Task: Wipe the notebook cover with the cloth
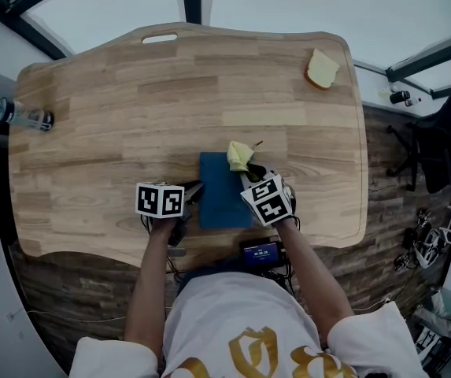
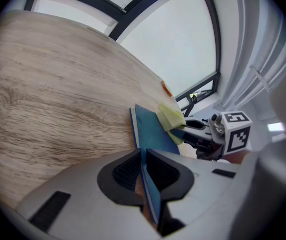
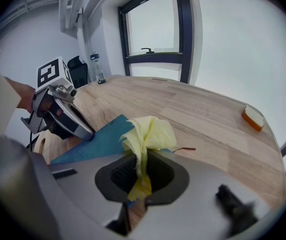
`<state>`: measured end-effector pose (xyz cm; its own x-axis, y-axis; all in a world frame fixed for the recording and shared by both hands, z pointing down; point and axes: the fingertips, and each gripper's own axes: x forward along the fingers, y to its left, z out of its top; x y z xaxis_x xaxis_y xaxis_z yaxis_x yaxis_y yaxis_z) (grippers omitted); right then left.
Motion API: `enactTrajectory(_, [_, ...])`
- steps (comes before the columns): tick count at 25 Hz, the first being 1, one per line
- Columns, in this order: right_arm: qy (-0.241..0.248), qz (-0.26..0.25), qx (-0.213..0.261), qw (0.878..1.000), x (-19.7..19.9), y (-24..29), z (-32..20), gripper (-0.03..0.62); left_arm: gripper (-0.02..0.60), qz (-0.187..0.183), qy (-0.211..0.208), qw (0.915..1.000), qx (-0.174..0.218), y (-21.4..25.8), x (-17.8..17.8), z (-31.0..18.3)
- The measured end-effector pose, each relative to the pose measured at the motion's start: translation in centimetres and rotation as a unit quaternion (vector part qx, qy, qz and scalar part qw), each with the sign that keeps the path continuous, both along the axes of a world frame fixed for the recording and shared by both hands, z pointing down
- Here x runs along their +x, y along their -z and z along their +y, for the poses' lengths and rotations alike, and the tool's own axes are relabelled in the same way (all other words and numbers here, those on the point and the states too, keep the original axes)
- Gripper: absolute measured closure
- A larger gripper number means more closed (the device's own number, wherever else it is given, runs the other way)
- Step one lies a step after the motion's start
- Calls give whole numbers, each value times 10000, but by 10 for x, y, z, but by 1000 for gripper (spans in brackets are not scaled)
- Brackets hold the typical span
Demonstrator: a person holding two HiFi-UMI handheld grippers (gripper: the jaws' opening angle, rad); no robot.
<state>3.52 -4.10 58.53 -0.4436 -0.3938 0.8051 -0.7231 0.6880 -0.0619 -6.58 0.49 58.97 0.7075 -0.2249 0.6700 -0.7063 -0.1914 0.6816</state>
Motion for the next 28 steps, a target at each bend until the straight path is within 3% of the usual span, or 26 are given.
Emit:
enactTrajectory(12, [405, -220, -138, 9988, -34, 1, 12, 554, 537, 1, -5, 10000, 6, 0, 0, 0])
enactTrajectory(28, [759, -278, -279, 9963, -48, 1, 26, 554, 537, -15, 5, 10000, 14, 0, 0, 0])
